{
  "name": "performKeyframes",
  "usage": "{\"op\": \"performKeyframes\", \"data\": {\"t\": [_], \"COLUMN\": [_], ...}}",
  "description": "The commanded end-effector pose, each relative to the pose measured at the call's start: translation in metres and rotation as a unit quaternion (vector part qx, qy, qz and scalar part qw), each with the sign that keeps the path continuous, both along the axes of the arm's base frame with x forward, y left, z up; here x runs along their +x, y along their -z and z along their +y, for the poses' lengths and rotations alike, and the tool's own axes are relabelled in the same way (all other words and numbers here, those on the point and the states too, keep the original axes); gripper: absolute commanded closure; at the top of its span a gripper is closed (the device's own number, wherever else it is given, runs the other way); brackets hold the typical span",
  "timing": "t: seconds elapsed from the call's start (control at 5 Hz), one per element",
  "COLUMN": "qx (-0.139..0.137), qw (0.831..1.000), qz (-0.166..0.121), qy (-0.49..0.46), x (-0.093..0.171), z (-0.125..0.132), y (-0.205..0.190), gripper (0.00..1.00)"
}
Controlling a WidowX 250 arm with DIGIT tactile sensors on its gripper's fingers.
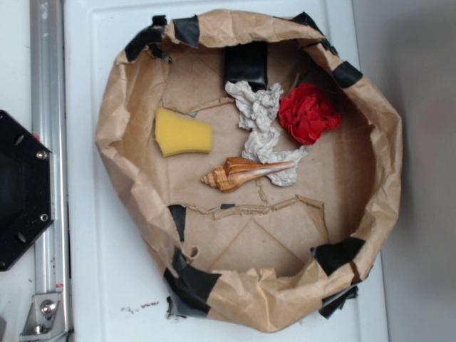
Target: Grab the shell.
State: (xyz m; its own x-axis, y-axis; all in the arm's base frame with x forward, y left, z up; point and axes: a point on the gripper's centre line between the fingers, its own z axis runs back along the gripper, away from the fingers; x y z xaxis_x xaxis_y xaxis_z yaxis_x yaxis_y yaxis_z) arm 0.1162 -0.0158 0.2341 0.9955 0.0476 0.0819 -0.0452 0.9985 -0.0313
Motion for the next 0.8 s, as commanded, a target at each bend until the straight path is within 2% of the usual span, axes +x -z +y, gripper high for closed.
{"op": "performKeyframes", "data": {"t": [0.0,0.2,0.4,0.6], "qx": [0.0,-0.008,-0.012,-0.001], "qw": [1.0,0.999,1.0,1.0], "qz": [0.0,-0.026,-0.016,0.022], "qy": [0.0,0.028,0.02,0.004], "x": [0.0,0.025,0.052,0.08], "z": [0.0,0.013,0.026,0.038], "y": [0.0,0.01,0.041,0.075], "gripper": [0.0,0.0,0.0,0.0]}}
